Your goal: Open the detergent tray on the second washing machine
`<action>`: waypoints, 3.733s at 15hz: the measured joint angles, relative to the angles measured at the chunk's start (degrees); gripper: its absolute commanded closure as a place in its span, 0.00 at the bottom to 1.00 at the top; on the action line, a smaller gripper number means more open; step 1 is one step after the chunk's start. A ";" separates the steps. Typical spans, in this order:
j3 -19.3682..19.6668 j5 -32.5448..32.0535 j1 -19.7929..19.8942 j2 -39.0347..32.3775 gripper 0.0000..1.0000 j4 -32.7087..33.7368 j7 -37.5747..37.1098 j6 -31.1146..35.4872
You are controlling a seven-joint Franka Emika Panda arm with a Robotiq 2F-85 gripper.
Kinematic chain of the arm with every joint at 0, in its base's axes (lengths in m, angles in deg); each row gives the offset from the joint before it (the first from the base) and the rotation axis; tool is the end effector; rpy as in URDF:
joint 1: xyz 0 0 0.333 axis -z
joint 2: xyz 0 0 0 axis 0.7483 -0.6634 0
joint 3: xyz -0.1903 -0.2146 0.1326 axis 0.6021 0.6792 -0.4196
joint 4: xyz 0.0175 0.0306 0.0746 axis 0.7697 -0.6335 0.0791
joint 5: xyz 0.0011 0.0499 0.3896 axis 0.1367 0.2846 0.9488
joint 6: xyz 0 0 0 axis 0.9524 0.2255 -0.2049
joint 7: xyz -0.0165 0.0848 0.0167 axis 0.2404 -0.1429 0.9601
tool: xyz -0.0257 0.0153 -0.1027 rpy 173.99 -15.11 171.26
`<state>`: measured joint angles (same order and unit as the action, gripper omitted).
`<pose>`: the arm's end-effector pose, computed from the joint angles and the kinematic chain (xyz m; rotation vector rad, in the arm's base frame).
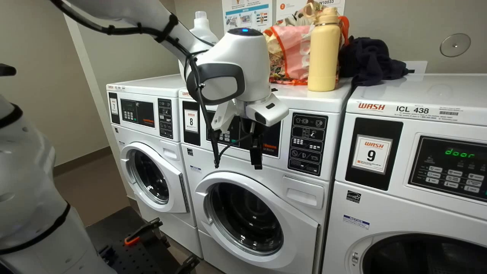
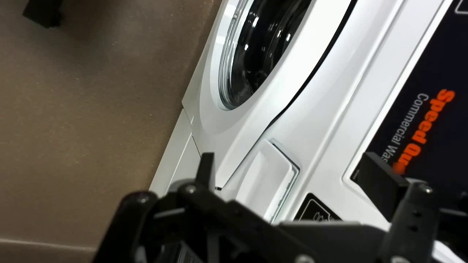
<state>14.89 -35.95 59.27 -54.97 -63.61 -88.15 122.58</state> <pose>0.4257 -0.1664 0.3486 -2.5598 1.3545 -0.2856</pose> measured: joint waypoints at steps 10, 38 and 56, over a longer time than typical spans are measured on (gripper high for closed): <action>1.70 16.32 -0.04 -8.73 0.00 0.79 2.94 8.91; 1.06 48.63 2.12 -28.06 0.00 14.21 23.00 9.54; 0.13 50.53 2.08 -30.63 0.00 16.91 23.00 9.54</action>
<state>15.02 14.58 61.36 -85.60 -46.69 -65.15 132.12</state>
